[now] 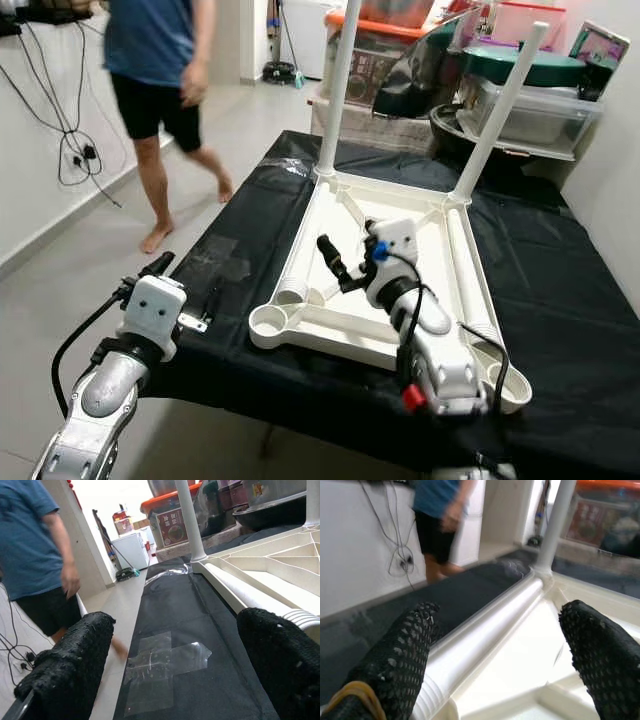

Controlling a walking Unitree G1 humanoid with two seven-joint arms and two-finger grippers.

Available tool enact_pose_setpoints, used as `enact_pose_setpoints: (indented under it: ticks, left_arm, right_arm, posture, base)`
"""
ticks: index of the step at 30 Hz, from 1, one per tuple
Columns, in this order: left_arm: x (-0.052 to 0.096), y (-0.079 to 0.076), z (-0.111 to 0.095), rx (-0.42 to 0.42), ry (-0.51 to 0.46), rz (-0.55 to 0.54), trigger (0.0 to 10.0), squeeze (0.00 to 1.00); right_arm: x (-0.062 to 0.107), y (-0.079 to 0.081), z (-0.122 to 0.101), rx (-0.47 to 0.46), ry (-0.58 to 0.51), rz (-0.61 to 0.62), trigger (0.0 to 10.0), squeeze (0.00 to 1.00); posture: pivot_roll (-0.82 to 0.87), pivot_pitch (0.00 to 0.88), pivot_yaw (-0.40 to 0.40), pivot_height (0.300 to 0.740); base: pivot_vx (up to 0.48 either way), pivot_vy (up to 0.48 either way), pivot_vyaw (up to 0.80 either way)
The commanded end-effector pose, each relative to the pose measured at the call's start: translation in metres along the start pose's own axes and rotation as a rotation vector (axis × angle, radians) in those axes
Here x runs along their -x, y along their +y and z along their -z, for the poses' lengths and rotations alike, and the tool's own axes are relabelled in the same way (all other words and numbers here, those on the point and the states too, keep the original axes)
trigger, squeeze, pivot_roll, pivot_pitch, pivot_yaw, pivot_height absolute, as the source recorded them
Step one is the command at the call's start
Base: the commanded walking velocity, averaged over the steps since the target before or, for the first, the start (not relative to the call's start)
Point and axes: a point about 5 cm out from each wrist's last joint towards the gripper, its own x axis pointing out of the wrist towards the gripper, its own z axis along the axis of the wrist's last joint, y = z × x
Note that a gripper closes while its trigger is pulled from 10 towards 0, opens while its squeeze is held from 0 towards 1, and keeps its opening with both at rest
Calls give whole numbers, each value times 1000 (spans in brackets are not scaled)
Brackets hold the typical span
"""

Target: Building children table

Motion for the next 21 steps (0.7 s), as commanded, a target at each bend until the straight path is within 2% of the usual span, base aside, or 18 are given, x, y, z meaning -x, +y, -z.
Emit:
enact_pose_setpoints:
  ticks: [1, 5, 8, 9, 11, 15, 21]
  left_arm:
    - [1, 0, 2, -23, 14, 4, 10000, 0]
    - [0, 0, 2, -22, 13, 5, 10000, 0]
    - [1, -1, 3, -16, 15, 13, 10000, 0]
    - [1, -1, 3, -16, 15, 13, 10000, 0]
    - [0, -3, 3, -14, 15, 19, 10000, 0]
    - [0, -3, 3, -14, 15, 19, 10000, 0]
    - [0, -3, 5, -19, 22, 19, 10000, 0]
  right_arm:
    - [11, -1, 7, 127, 13, 75, 10000, 0]
    - [20, -11, 12, 183, 21, 165, 10000, 0]
    - [29, -32, 10, 187, -21, 340, 10000, 0]
    - [29, -32, 10, 187, -21, 340, 10000, 0]
    - [33, -41, 6, 194, -56, 423, 10000, 0]
    - [34, -40, 6, 200, -59, 438, 10000, 0]
    - [24, -25, 7, 174, -71, 382, 10000, 0]
  posture:
    - [67, 0, -102, 740]
    - [59, 0, -98, 740]
    - [48, 0, -94, 740]
    - [48, 0, -94, 740]
    - [48, 0, -92, 740]
    - [48, 0, -92, 740]
    - [60, 0, -97, 740]
  base:
    - [0, 0, 0]
    - [0, -219, 0]
    - [0, -301, 0]
    - [0, -304, 0]
    - [0, -308, 0]
    - [0, -311, 0]
    - [0, -351, 0]
